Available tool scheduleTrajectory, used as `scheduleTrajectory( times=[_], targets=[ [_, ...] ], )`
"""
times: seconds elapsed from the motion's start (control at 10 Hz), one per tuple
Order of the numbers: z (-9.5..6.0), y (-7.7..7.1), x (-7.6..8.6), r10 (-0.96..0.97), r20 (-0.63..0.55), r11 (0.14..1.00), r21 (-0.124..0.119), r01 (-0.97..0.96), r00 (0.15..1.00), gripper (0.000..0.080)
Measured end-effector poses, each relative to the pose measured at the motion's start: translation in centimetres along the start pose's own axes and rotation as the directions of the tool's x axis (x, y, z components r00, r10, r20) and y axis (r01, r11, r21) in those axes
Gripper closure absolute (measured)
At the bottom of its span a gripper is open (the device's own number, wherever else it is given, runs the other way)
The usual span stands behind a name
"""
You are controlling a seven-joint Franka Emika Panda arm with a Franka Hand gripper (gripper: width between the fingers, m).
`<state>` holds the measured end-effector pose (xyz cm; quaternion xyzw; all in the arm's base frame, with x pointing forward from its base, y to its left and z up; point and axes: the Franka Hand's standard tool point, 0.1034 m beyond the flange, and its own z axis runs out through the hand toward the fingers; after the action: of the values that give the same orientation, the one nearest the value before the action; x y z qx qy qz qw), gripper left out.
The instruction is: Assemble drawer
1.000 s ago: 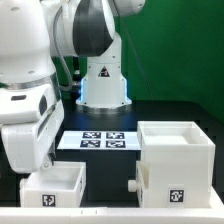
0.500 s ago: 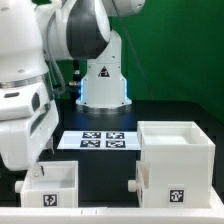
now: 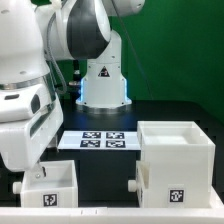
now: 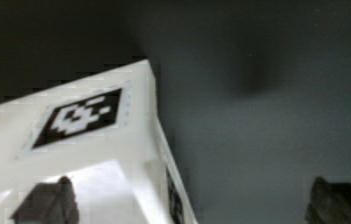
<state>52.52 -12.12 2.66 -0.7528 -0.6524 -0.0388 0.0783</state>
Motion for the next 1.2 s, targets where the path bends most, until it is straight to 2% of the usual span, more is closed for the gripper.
scheduleTrajectory(
  times=[0.3,0.5,0.7,0.9,1.1,1.2],
  targets=[
    [0.9,0.6,0.0,-0.180,0.006,0.983,-0.038,0.180,0.984,0.0151],
    [1.7,0.3,-0.6,-0.213,0.001,0.977,-0.030,0.213,0.977,0.0151],
    [1.9,-0.1,-1.4,-0.205,-0.012,0.979,-0.004,0.205,0.979,0.0151],
    [1.9,-0.1,-1.3,-0.206,-0.012,0.979,-0.004,0.206,0.978,0.0178],
    [1.9,-0.1,-1.3,-0.206,-0.012,0.979,-0.004,0.206,0.979,0.0534],
    [1.9,-0.1,-1.3,-0.206,-0.012,0.979,-0.004,0.206,0.979,0.0534]
  ],
)
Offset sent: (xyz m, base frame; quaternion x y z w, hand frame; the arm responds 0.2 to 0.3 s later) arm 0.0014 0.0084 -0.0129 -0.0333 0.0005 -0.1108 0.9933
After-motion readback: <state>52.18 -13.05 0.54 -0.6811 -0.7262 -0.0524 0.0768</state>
